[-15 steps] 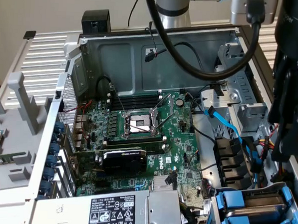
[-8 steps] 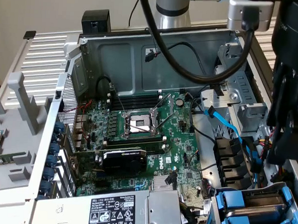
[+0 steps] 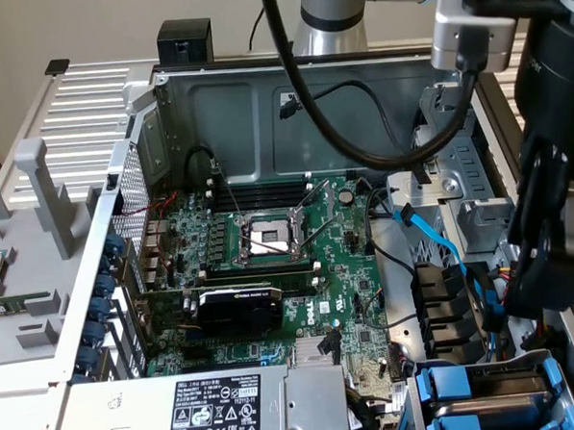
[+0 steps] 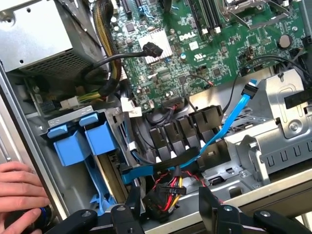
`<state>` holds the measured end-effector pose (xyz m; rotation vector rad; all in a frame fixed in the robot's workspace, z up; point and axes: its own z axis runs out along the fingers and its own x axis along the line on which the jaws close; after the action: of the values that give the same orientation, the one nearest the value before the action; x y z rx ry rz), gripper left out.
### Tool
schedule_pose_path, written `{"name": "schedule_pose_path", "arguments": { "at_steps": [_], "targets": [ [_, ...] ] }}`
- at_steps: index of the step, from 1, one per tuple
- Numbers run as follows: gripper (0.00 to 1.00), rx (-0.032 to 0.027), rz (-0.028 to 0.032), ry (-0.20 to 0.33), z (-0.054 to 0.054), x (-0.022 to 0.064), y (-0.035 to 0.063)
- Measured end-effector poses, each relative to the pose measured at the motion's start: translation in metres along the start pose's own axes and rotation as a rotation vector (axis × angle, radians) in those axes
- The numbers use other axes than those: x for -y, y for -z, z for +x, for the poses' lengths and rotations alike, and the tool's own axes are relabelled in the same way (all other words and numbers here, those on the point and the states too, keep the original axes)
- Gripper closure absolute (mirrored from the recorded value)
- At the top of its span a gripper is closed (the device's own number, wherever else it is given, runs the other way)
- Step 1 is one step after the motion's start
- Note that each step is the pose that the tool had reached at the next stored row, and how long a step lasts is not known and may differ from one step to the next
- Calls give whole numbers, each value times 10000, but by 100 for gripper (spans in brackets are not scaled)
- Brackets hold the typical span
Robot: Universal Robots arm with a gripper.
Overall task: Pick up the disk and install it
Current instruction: 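Insert the first disk wire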
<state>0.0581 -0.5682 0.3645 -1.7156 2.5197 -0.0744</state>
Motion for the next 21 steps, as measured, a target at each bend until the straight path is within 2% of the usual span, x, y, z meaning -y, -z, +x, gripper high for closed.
{"name": "schedule_pose_path", "arguments": {
  "at_steps": [2,10,17,19,20,21],
  "targets": [
    [41,-17,-27,-70,-5,-10,-24],
    [41,-48,-15,-466,-4,-39,-61],
    [43,-14,-27,-634,-3,-41,-79],
    [56,0,-33,-656,-3,-42,-79],
    [56,3,-34,-662,-3,-42,-79],
    [62,3,-35,-663,-3,-41,-79]
  ]
}}
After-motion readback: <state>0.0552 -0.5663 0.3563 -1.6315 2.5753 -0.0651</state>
